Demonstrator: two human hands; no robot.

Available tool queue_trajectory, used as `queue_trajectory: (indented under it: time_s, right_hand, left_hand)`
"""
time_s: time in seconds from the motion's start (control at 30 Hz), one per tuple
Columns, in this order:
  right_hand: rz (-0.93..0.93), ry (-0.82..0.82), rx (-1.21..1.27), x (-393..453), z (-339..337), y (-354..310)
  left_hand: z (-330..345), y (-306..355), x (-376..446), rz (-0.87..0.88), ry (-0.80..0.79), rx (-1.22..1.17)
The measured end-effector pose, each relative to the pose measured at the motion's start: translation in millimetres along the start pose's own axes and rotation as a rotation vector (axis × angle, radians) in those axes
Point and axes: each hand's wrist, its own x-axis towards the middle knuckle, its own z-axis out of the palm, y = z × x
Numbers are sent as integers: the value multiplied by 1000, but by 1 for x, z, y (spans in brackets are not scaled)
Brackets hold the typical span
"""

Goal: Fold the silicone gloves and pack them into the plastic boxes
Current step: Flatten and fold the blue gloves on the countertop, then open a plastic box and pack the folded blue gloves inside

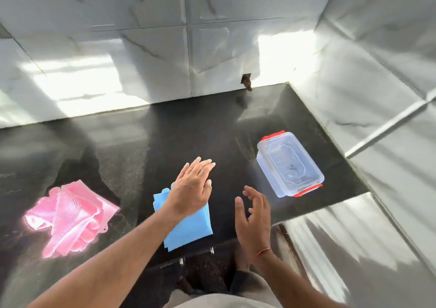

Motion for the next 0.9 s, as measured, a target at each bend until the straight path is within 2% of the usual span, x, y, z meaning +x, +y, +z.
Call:
queue_trajectory:
  time_s: [0.17, 0.23, 0.3, 0.43, 0.6, 0.77, 0.9]
  right_hand:
    - [338, 373, 207, 30, -57, 27]
    - [431, 452, 222, 43, -75, 41]
    - [517, 478, 225, 55, -87, 53]
    - [666, 408, 290, 79, -100, 69]
    - [687, 284, 373, 99, -105, 75]
    - [624, 205, 458, 124, -116, 83]
    - [532, 56, 445, 149, -118, 92]
  left_hand:
    - [5, 41, 71, 212, -58, -77]
    - [11, 63, 100, 233, -80, -129]
    - [19, 85, 126, 181, -108, -186]
    - [38, 121, 174, -26, -178, -304]
    - [57, 131, 201, -242, -300, -394]
    - [59, 113, 185, -324, -173, -395]
    - [48, 94, 147, -419, -52, -325]
